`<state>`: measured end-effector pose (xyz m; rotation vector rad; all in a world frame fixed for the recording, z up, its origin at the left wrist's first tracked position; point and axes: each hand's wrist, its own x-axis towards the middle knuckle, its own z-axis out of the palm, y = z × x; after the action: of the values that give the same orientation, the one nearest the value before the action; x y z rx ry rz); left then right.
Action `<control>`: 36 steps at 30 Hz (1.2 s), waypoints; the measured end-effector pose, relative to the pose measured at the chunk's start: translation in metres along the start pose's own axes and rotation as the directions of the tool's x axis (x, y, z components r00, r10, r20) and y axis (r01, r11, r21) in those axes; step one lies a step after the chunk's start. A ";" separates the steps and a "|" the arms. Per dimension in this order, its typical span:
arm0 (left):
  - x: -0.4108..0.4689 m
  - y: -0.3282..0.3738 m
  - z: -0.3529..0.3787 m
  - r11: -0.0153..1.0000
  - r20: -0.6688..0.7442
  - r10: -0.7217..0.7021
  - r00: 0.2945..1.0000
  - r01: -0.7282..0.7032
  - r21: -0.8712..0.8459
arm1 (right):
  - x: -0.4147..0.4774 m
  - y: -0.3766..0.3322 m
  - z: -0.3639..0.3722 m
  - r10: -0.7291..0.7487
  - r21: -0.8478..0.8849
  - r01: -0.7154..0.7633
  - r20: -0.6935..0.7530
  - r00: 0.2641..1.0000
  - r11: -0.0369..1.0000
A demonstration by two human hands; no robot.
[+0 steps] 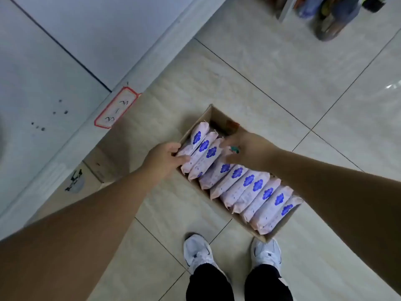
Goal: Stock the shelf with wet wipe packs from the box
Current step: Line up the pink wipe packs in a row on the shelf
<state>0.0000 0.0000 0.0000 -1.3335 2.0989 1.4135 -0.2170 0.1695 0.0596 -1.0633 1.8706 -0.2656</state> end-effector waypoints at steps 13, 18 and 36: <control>0.028 -0.042 0.023 0.933 -0.258 0.228 0.939 -0.135 0.335 | 0.106 -0.002 0.031 -0.135 -0.255 0.128 -0.008 0.991 0.958; 0.034 -0.038 0.018 0.964 -0.291 0.151 0.945 -0.076 0.253 | 0.111 0.001 0.036 -0.161 -0.299 0.134 -0.069 0.985 0.945; -0.024 0.032 -0.050 0.985 -0.102 0.133 0.986 -0.143 -0.100 | 0.034 -0.038 -0.038 -0.256 -0.116 0.238 -0.175 0.951 0.964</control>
<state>-0.0013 -0.0263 0.0584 -1.3424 2.2452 1.5669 -0.2322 0.1114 0.0808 -1.3810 1.9309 -0.4414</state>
